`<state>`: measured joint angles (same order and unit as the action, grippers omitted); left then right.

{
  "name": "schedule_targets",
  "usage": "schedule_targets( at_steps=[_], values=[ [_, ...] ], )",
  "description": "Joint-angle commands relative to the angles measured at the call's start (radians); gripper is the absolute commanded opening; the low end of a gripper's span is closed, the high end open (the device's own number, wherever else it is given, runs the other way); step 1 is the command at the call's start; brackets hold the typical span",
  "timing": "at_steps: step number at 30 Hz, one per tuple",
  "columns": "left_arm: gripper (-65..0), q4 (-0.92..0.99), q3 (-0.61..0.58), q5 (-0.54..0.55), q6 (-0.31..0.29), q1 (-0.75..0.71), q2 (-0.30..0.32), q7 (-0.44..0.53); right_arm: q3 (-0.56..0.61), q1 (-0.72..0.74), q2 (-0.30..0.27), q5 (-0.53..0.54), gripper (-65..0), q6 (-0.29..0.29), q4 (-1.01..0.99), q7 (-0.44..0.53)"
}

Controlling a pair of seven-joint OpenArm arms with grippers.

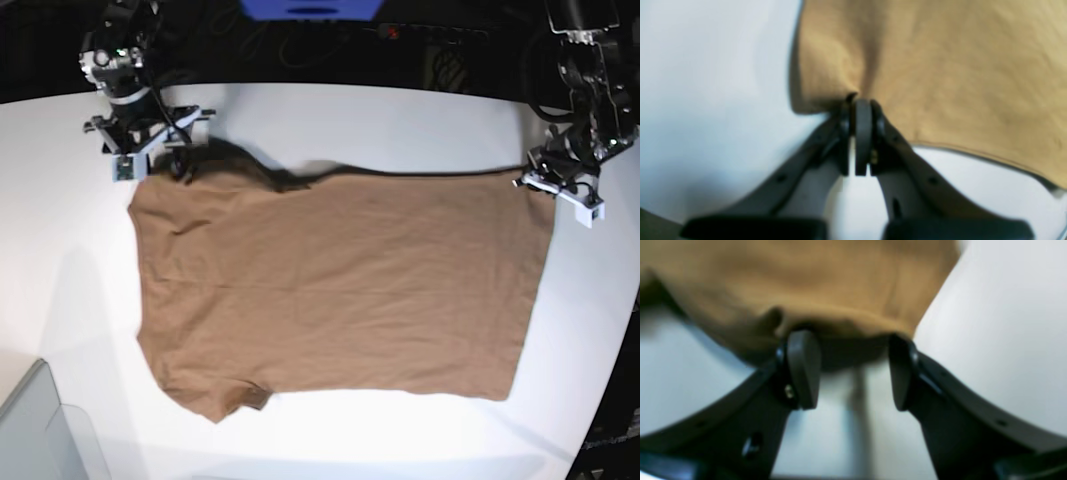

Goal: Layout the t-shirt on the table in an organized manner, then fold the t-shirt properly

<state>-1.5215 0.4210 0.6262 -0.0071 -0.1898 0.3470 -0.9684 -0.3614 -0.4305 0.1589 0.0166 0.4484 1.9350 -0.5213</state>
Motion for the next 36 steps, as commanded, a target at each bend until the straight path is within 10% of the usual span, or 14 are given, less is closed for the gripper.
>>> schedule_targets(
  at_steps=[1,6,20,29,36],
  values=[
    [-64.7,-0.026,0.005,0.007,0.000,0.011,0.017,0.010,-0.003,-0.003,-0.002,0.056,-31.7,0.020,0.059,0.025],
    [-64.7,-0.044,0.005,0.007,0.000,0.011,0.017,-0.010,-0.086,-0.004,-0.002,0.193,-31.7,0.112,0.094,0.085],
    [-64.3,-0.057,0.005,0.007,0.000,0.011,0.024,-0.028,-0.121,-0.040,-0.002,0.191,-31.6,0.117,-0.073,0.099],
    [-42.4,-0.175,0.006,-0.002,0.000,-0.040,0.021,-0.025,-0.127,-0.011,-0.002,0.190,-31.6,0.117,-0.187,0.106],
    [-46.1,-0.149,0.078,-0.004,0.002,-0.053,0.011,-0.021,-0.123,-0.040,-0.002,0.193,-31.6,0.117,-0.177,0.108]
  ],
)
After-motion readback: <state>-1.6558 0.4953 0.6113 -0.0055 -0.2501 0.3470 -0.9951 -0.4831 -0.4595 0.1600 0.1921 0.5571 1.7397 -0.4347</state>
